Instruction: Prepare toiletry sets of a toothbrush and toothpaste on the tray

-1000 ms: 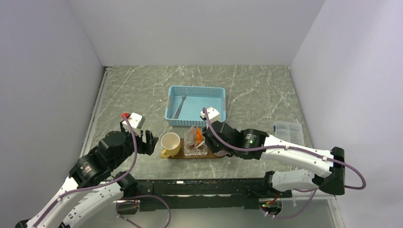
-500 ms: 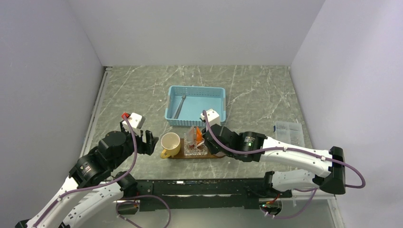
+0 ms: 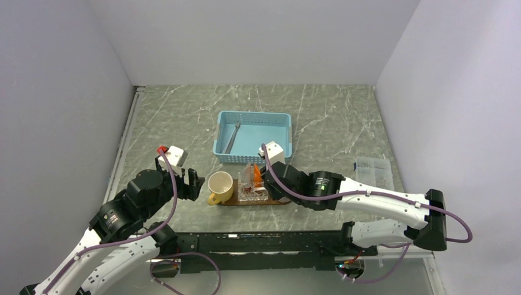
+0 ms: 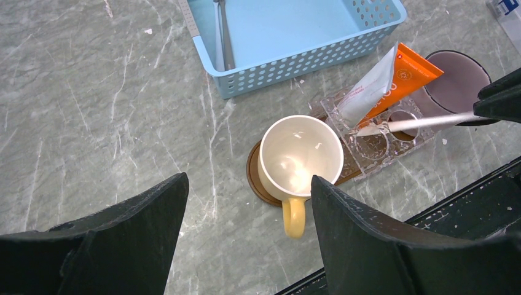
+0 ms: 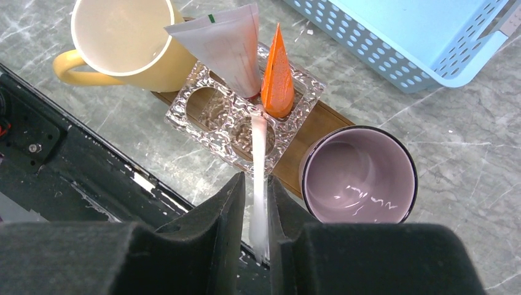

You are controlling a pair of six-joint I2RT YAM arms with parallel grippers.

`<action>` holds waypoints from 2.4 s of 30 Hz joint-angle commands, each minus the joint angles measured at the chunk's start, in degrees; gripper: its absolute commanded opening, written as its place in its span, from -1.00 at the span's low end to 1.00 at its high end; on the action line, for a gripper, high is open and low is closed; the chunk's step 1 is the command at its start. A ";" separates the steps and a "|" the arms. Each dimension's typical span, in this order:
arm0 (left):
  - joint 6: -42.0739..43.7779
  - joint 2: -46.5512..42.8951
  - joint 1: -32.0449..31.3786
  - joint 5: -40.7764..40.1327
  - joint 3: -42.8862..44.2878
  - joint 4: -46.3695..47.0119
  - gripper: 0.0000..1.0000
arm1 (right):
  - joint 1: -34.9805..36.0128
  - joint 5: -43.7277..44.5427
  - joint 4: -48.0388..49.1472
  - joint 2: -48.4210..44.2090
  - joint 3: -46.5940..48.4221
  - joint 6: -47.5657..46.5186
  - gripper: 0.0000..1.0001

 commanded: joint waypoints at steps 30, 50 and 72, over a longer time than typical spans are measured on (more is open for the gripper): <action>-1.13 2.03 -0.11 -1.58 0.19 1.76 0.61 | 0.30 9.93 -5.74 1.47 14.86 -4.53 -0.36; 0.62 22.57 0.47 -1.18 16.47 0.80 0.80 | -21.21 -9.18 -1.19 5.25 18.27 -11.34 -0.27; 4.65 66.07 14.97 18.20 41.56 5.90 0.70 | -27.70 -19.09 -4.92 -0.10 12.57 -13.10 -0.27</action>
